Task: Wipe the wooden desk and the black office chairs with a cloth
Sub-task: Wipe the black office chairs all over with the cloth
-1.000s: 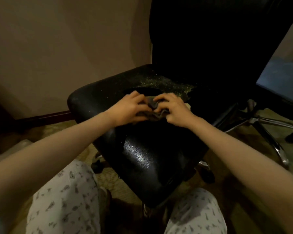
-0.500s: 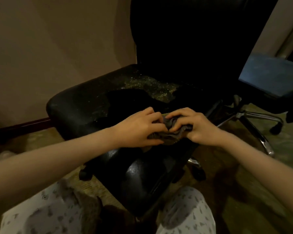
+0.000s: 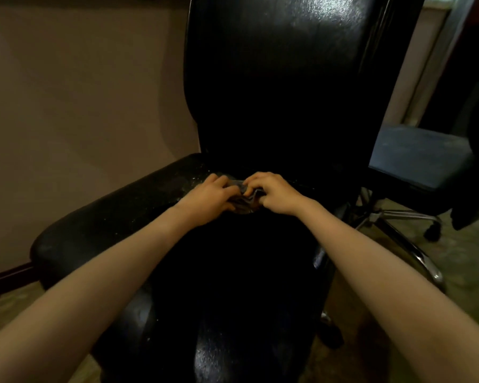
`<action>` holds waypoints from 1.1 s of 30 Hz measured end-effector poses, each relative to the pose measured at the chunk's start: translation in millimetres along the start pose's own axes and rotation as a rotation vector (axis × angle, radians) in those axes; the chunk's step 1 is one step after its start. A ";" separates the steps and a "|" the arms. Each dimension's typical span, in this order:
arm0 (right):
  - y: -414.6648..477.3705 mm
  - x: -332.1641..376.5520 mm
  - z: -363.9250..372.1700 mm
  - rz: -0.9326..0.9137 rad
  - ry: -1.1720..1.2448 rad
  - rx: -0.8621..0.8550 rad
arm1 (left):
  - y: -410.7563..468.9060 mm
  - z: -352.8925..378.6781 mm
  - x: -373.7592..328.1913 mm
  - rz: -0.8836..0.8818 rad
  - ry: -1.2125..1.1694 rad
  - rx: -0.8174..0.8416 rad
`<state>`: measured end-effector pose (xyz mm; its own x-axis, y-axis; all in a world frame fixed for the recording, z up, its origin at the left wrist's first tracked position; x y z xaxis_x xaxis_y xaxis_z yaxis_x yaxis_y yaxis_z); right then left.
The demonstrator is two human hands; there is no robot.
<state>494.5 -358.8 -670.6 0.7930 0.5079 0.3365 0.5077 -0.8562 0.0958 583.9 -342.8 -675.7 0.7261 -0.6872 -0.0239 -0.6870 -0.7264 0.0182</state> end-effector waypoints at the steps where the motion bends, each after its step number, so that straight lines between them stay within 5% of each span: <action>1: -6.5 3.5 -10.3 -0.015 0.006 -0.038 | -2.5 -11.0 -4.3 0.041 0.004 -0.059; 5: -39.5 2.4 -52.3 -0.072 0.107 -0.130 | -0.9 -44.8 -25.2 0.155 -0.087 -0.142; 11: -85.3 -20.0 7.4 0.067 0.098 0.297 | 7.5 6.0 -85.5 0.318 -0.106 0.208; 15: -69.5 -25.7 12.4 0.035 0.084 0.151 | 17.2 6.7 -62.2 0.292 -0.088 0.166; 19: -28.4 -42.9 18.3 0.205 0.036 0.031 | 39.7 8.1 -18.1 0.143 -0.062 0.061; 27: -12.3 -43.9 16.5 0.342 -0.041 0.123 | 54.2 -9.9 -13.8 -0.003 0.234 0.055; 33: -18.8 -18.8 -38.2 0.303 -0.253 -0.024 | 40.6 -60.6 -35.7 0.059 -0.052 -0.173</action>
<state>457.2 -355.9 -642.9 0.9651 0.2369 0.1114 0.2325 -0.9713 0.0507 532.0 -348.0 -613.5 0.6788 -0.7311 -0.0689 -0.7099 -0.6773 0.1930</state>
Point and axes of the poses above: each hand's wrist, its own y-axis towards the middle knuckle, its own z-axis out of the palm, x = y × z, the point moved 10 cm from there along y, towards the middle knuckle, and after that the axes turned 12 degrees about x, right-handed, at the moved point
